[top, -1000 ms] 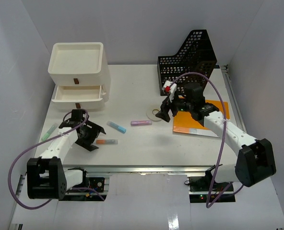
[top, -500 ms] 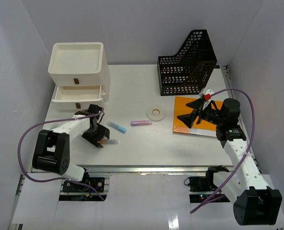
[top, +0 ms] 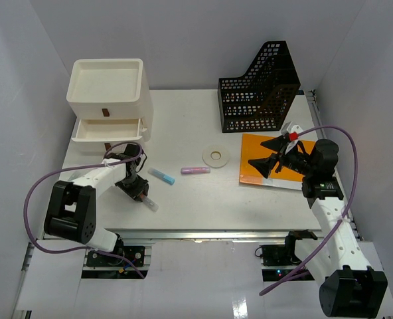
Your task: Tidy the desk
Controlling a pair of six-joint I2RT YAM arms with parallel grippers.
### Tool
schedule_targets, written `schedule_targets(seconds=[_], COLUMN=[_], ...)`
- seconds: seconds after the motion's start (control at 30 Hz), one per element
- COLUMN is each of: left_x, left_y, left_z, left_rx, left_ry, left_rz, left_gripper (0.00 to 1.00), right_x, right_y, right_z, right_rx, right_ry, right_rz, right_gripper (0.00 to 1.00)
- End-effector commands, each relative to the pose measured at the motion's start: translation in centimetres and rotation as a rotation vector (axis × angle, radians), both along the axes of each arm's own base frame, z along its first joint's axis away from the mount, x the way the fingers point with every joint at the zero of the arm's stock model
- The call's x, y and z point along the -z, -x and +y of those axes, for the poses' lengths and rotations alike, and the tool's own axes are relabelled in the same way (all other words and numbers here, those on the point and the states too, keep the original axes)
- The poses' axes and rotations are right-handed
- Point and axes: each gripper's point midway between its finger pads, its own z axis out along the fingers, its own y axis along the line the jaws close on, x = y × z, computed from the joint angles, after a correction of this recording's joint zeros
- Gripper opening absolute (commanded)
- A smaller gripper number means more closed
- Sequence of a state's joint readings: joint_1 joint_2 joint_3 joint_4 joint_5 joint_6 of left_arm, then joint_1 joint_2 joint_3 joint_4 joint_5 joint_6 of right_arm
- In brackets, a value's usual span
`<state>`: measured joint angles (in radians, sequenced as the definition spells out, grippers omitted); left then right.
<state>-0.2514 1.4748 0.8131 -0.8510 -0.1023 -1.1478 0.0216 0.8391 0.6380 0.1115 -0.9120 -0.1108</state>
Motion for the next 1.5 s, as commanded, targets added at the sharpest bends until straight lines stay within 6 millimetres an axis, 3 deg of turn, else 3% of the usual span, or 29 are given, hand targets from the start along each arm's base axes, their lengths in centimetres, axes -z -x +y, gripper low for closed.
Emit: schedule_targets(seconds=[0.0, 0.23, 0.33, 0.43, 0.53, 0.6, 0.7, 0.83, 0.93, 1.0, 1.03, 1.13, 1.3, 1.37, 1.47], left_x=[-4.4, -13.0, -18.2, -20.6, -22.6, -23.3, -22.5, -20.7, -20.3, -20.2, -20.1, -20.1, -21.9, -22.9, -24.4], left_y=[-1.7, -3.8, -6.7, -9.7, -12.7, -14.4, -16.4, -18.9, -20.2, -20.9, -20.9, -20.6, -20.4, -20.0, -17.4], left_z=[0.1, -0.4, 0.1, 1.2, 3.8, 6.8, 10.5, 12.3, 12.3, 11.9, 11.7, 11.5, 10.3, 8.3, 5.2], left_rx=[0.066, 0.077, 0.059, 0.028, -0.061, -0.155, -0.276, -0.349, -0.343, -0.326, -0.319, -0.292, -0.129, 0.046, 0.237], left_ry=[-0.006, 0.069, 0.052, 0.029, 0.07, 0.087, 0.085, 0.127, 0.149, 0.176, 0.185, 0.187, 0.195, 0.245, 0.315], left_rz=[-0.206, -0.55, -0.676, -0.705, -0.754, -0.782, -0.758, -0.718, -0.711, -0.711, -0.711, -0.73, -0.822, -0.912, -1.051], left_gripper=[0.34, 0.22, 0.2, 0.21, 0.21, 0.2, 0.21, 0.28, 0.44, 0.72, 0.81, 0.97, 0.98, 0.98, 0.96], right_x=[-0.8, -0.6, -0.4, -0.3, -0.2, -0.2, -0.1, 0.0, 0.0, 0.1, 0.2, 0.3, 0.6, 0.7, 0.7], right_y=[0.2, 0.1, -0.1, -0.7, -0.8, -0.8, -0.9, -1.0, -1.0, -1.1, -1.1, -1.1, -0.8, -0.7, -0.6], right_z=[0.0, 0.0, -0.2, -1.1, -1.3, -1.5, -1.6, -1.8, -1.8, -1.8, -1.8, -1.8, -1.6, -1.5, -1.5], right_rx=[-0.013, -0.012, -0.003, 0.038, 0.045, 0.048, 0.052, 0.055, 0.057, 0.055, 0.055, 0.05, 0.026, 0.014, 0.01], right_ry=[-0.005, -0.002, 0.008, 0.02, 0.024, 0.024, 0.026, 0.029, 0.029, 0.031, 0.032, 0.034, 0.039, 0.044, 0.047], right_rz=[-0.052, -0.052, -0.054, -0.06, -0.062, -0.061, -0.06, -0.06, -0.059, -0.057, -0.056, -0.057, -0.058, -0.063, -0.066], right_gripper=[0.9, 0.9, 0.9, 0.9, 0.9, 0.9, 0.9, 0.9, 0.9, 0.9, 0.9, 0.9, 0.9, 0.9, 0.9])
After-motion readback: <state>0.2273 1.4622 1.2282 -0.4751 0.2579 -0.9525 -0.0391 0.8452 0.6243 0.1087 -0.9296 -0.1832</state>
